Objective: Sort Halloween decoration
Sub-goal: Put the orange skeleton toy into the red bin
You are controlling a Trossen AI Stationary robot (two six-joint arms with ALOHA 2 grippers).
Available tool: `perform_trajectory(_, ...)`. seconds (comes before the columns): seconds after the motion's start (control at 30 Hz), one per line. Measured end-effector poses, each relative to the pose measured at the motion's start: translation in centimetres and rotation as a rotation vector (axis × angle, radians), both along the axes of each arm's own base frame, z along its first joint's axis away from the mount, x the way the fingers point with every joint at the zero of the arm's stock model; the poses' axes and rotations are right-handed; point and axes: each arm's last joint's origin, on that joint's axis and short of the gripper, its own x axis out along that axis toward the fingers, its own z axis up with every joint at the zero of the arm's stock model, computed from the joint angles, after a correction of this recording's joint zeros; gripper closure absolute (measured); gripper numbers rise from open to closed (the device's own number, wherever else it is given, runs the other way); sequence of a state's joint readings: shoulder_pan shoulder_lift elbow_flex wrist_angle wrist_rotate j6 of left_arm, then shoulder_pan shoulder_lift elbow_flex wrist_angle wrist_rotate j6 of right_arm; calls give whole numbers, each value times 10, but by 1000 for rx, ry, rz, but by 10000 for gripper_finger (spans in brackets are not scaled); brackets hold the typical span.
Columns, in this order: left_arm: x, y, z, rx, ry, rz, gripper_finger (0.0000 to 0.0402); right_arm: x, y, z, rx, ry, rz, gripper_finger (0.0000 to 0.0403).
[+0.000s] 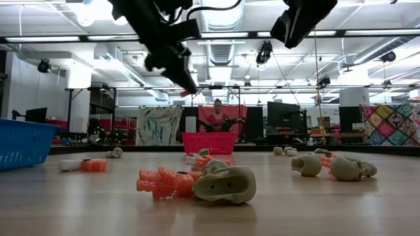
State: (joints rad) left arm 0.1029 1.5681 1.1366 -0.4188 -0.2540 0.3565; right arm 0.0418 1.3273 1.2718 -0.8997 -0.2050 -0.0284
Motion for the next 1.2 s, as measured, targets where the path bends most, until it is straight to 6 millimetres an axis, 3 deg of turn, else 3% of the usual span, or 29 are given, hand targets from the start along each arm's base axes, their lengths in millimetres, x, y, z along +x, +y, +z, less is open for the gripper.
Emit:
perform_trajectory(0.3, 4, 63, 11, -8, -211, 94, 401, 4, 0, -3, -11, -41, 17, 340)
perform_trajectory(0.63, 13, 115, -27, -28, -219, 235, 400, 6, 0, -6, -13, -62, 18, 339)
perform_trajectory(0.9, 10, 139, -50, -39, -168, 298, 400, 6, 0, -6, -15, -69, 16, 340)
perform_trajectory(1.2, 13, 142, -46, -100, -261, 261, 400, 7, -1, -6, -55, -73, -4, 339)
